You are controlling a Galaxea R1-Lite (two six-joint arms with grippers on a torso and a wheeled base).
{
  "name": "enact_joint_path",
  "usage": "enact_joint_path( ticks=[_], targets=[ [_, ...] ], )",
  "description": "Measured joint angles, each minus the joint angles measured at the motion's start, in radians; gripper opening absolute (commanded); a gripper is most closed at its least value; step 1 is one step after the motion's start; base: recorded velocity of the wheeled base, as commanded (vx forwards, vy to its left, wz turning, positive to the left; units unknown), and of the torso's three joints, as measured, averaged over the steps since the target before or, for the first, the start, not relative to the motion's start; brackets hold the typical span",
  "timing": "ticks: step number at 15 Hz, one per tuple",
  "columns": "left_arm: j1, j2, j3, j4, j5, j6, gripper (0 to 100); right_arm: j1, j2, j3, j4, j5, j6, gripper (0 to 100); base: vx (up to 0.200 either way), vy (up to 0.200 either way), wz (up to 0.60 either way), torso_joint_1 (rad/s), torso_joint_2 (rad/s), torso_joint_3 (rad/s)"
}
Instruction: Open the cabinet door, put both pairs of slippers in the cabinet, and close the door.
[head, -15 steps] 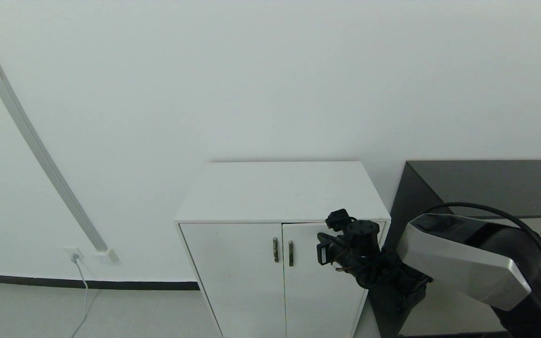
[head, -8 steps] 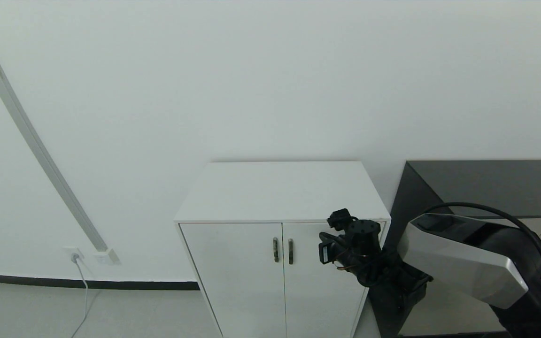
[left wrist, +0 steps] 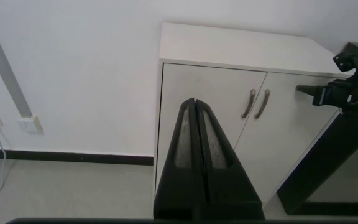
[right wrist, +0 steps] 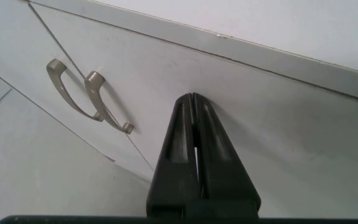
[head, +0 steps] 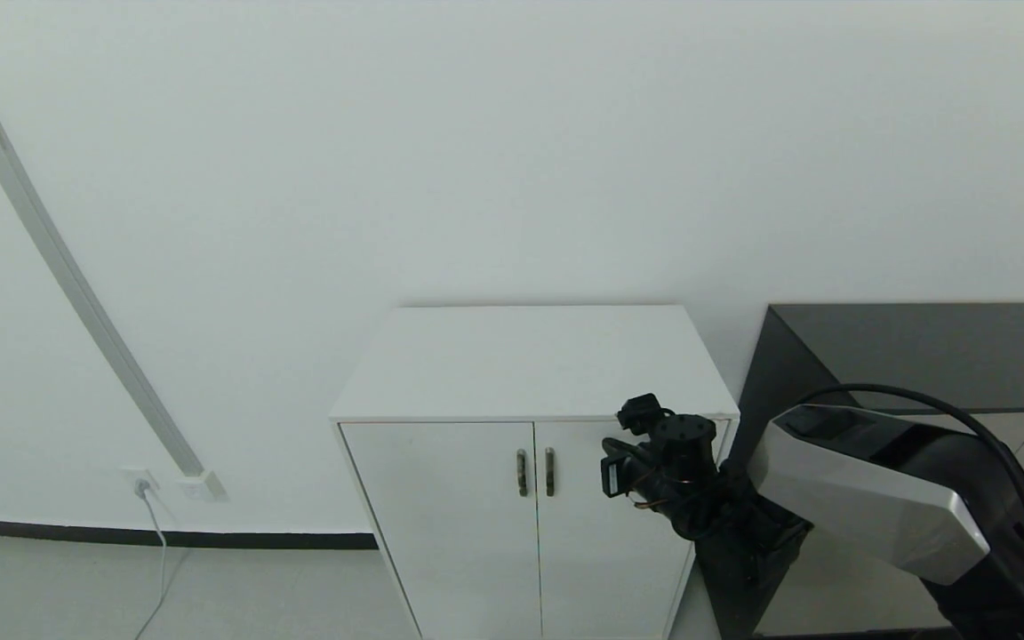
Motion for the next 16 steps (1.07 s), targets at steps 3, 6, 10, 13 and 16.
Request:
enact_joint_path(
  ticks=[3, 6, 10, 13, 16],
  targets=[
    [0.000, 0.000, 0.000, 0.000, 0.000, 0.000, 0, -0.002, 0.004, 0.000, 0.000, -0.001, -0.001, 0, 0.000, 0.000, 0.00, 0.000, 0.00, 0.000],
    [0.000, 0.000, 0.000, 0.000, 0.000, 0.000, 0, 0.006, -0.022, 0.052, -0.024, -0.003, -0.001, 0, 0.000, 0.000, 0.00, 0.000, 0.00, 0.000],
    [0.000, 0.000, 0.000, 0.000, -0.001, 0.000, 0, 0.017, -0.132, 0.227, -0.096, -0.005, -0.001, 0, 0.000, 0.000, 0.00, 0.000, 0.00, 0.000],
    [0.000, 0.000, 0.000, 0.000, -0.001, 0.001, 0, 0.013, -0.221, 0.409, -0.196, -0.009, -0.003, 0, 0.000, 0.000, 0.00, 0.000, 0.00, 0.000],
    [0.000, 0.000, 0.000, 0.000, -0.001, 0.001, 0, -0.018, -0.356, 0.579, -0.237, -0.011, -0.010, 0, 0.000, 0.000, 0.00, 0.000, 0.00, 0.000]
  ],
)
